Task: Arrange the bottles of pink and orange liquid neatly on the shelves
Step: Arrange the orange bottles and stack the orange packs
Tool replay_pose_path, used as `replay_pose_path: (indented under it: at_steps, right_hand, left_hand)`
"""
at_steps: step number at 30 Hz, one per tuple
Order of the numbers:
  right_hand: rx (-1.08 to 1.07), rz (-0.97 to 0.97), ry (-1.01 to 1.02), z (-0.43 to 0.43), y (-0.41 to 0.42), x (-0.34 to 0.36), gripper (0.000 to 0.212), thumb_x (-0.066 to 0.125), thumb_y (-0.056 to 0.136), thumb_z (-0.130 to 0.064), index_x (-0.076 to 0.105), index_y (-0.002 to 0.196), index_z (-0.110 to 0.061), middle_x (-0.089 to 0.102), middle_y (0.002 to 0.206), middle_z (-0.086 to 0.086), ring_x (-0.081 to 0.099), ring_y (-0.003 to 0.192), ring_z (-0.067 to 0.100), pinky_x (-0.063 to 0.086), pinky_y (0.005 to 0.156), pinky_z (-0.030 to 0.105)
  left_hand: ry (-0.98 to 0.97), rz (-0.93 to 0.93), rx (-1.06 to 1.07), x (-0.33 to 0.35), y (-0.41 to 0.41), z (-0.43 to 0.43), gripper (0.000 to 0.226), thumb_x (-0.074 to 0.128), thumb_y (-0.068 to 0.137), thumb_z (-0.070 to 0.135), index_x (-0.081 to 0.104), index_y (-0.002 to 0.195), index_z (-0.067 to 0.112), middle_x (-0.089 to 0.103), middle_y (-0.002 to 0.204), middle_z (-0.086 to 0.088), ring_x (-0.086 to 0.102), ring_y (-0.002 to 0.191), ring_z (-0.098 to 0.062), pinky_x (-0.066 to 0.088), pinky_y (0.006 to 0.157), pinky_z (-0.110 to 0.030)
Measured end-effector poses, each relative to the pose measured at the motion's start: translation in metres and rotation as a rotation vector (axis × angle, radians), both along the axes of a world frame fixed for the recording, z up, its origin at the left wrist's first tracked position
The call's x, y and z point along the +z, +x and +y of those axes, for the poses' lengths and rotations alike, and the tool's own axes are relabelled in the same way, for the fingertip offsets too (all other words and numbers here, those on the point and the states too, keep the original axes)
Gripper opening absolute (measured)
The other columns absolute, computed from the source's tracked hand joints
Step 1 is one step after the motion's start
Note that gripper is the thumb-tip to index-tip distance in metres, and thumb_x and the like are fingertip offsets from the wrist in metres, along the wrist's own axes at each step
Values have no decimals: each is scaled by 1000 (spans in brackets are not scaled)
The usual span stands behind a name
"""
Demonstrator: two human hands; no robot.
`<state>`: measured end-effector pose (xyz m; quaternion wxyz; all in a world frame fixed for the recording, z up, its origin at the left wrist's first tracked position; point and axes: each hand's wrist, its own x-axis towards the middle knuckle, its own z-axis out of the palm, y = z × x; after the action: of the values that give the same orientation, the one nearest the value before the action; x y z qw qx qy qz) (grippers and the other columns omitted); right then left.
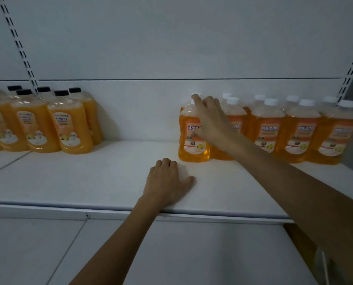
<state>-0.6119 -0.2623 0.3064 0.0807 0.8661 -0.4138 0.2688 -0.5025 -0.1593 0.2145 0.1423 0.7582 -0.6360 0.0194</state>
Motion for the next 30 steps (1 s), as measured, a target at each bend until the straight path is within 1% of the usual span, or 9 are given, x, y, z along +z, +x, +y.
replay_pose_path:
  at_steps: [3,8,11,13,14,20,24,27,30]
  right_hand:
    - [-91,41,-58,-9,13,-1,92,75,78,-14,14,147,-8,35,138,19,35,126,31,39,98,35]
    - [-171,120,-103,-6,13,-2,93,74,79,-29,14,147,-8,36,140,21,35,127,35,34,103,40]
    - [-183,160,-158,6,11,-1,96,70,82,-37,8,150,-11,16,152,24,16,140,39,20,114,43]
    - [-60,173,-208,24,22,0,94,67,84,-36,5,152,-14,3,157,22,3,145,37,7,117,43]
    - [34,162,-212,35,32,1,91,66,85,-34,7,152,-15,5,157,19,4,145,34,6,118,41]
    - [404,-85,82,99,133,0,62,61,90,-32,36,145,-19,48,140,5,43,127,23,41,98,39]
    - [624,-127,199,163,237,-13,56,63,88,-27,44,140,-19,53,136,5,50,120,22,43,97,36]
    - [781,-97,289,224,313,-26,54,61,89,-25,44,140,-21,58,128,1,56,102,14,48,89,35]
    - [895,-64,373,287,377,-49,55,61,87,-21,45,139,-21,61,124,2,59,103,18,49,90,38]
  left_hand:
    - [3,11,4,2,0,1,60,39,88,60,49,121,10,48,128,-6,43,116,-21,36,98,-34]
    - [-25,48,-7,3,-1,4,56,42,90,56,50,122,11,49,127,-7,43,116,-22,36,97,-34]
    - [-74,98,-22,6,5,11,49,46,92,45,47,131,14,48,134,-7,44,121,-23,35,101,-34]
    - [-113,174,10,8,19,20,46,49,92,40,49,131,16,47,136,-6,44,122,-22,36,101,-34]
    - [-140,206,35,9,29,27,45,50,92,39,50,131,17,47,136,-6,44,122,-22,36,102,-34]
    - [-314,224,252,12,137,118,37,59,88,30,57,123,16,52,129,-7,48,117,-23,40,98,-33]
    - [-329,230,436,6,224,217,34,63,85,22,62,117,13,59,120,-10,54,112,-27,45,93,-37]
    - [-295,209,581,-3,280,294,34,62,87,24,61,119,13,59,123,-9,55,111,-25,44,93,-36]
    - [-264,200,671,-13,330,360,35,61,88,25,59,121,14,58,127,-7,54,113,-24,45,94,-36]
